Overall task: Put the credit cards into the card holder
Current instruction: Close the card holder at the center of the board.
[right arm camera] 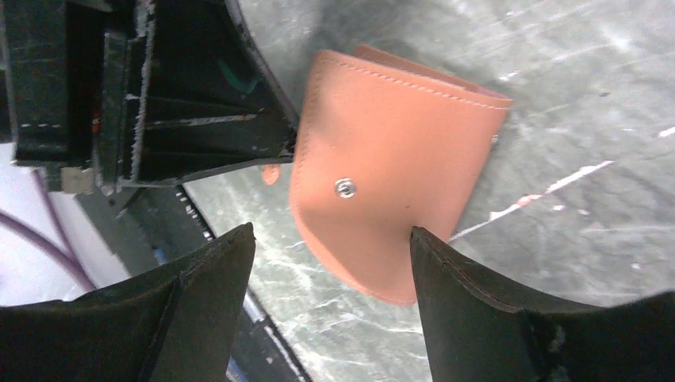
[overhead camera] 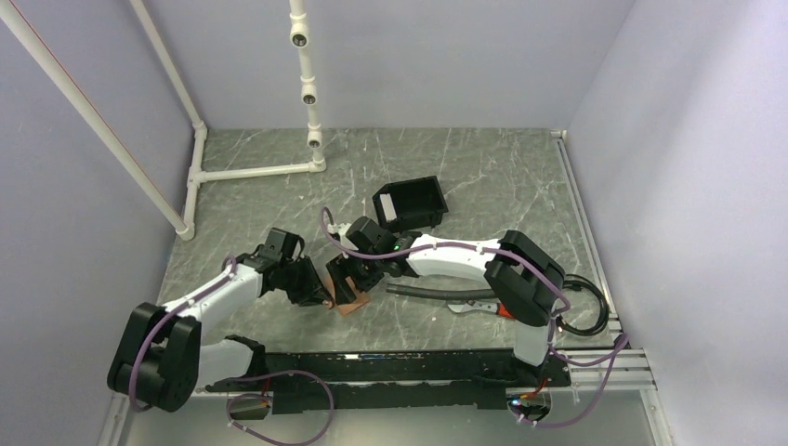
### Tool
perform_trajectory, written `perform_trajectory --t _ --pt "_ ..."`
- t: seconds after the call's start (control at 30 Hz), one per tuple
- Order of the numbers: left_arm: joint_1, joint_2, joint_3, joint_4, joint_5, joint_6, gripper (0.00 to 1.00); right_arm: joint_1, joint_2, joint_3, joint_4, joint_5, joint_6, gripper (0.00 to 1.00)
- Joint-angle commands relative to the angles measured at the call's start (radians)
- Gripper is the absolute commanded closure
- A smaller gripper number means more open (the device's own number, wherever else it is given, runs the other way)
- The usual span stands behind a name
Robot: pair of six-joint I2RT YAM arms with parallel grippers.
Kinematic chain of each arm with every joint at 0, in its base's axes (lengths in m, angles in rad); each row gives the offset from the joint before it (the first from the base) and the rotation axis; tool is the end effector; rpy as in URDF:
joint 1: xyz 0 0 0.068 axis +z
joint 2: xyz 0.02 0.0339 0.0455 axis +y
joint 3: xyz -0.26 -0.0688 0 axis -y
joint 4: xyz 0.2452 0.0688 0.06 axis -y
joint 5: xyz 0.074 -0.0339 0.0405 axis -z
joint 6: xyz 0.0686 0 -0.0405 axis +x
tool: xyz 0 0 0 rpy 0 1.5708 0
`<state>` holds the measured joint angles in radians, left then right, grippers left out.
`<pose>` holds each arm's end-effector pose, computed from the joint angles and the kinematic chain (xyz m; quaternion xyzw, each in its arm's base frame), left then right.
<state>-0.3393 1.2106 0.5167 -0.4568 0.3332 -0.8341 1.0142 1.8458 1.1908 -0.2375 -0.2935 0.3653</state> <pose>0.1923 -0.0917 0.1194 -0.2027 0.9436 -0.2489 0.0814 0.1994 0.3580 0.1532 -0.3435 0.8687 0.3158 0.1661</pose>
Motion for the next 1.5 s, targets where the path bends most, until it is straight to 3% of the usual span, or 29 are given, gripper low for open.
perform_trajectory --t 0.0,0.17,0.33,0.47,0.57,0.7,0.87,0.93,1.17,1.37,1.47 --pt "-0.003 -0.076 -0.05 0.073 -0.023 -0.033 0.73 -0.022 0.018 0.015 0.062 -0.171 0.045 0.26" --pt "-0.003 -0.146 -0.089 0.114 -0.019 -0.049 0.74 -0.066 0.041 -0.054 0.221 -0.283 0.145 0.3" --pt "-0.003 -0.218 -0.117 0.139 -0.019 -0.069 0.73 -0.133 0.1 -0.109 0.344 -0.368 0.229 0.48" --pt "-0.004 -0.236 -0.118 0.174 0.002 -0.075 0.71 -0.141 0.134 -0.103 0.344 -0.398 0.217 0.56" --pt "-0.003 -0.222 -0.113 0.229 0.031 -0.085 0.65 -0.141 0.128 -0.122 0.389 -0.435 0.221 0.55" --pt "-0.003 -0.161 -0.091 0.257 0.051 -0.085 0.58 -0.141 0.107 -0.144 0.434 -0.458 0.221 0.45" --pt "-0.004 -0.162 -0.086 0.261 0.056 -0.105 0.65 -0.141 0.138 -0.128 0.411 -0.46 0.208 0.44" --pt "-0.004 -0.219 -0.106 0.236 0.045 -0.12 0.61 -0.142 0.14 -0.133 0.416 -0.458 0.212 0.52" --pt "-0.003 -0.315 -0.101 0.078 -0.011 -0.132 0.48 -0.146 0.163 -0.102 0.347 -0.429 0.191 0.63" --pt "-0.003 -0.352 -0.066 -0.072 -0.054 -0.172 0.31 -0.146 0.16 -0.091 0.307 -0.397 0.166 0.66" --pt "-0.003 -0.388 -0.074 -0.062 -0.075 -0.179 0.23 -0.146 0.16 -0.097 0.299 -0.377 0.155 0.67"
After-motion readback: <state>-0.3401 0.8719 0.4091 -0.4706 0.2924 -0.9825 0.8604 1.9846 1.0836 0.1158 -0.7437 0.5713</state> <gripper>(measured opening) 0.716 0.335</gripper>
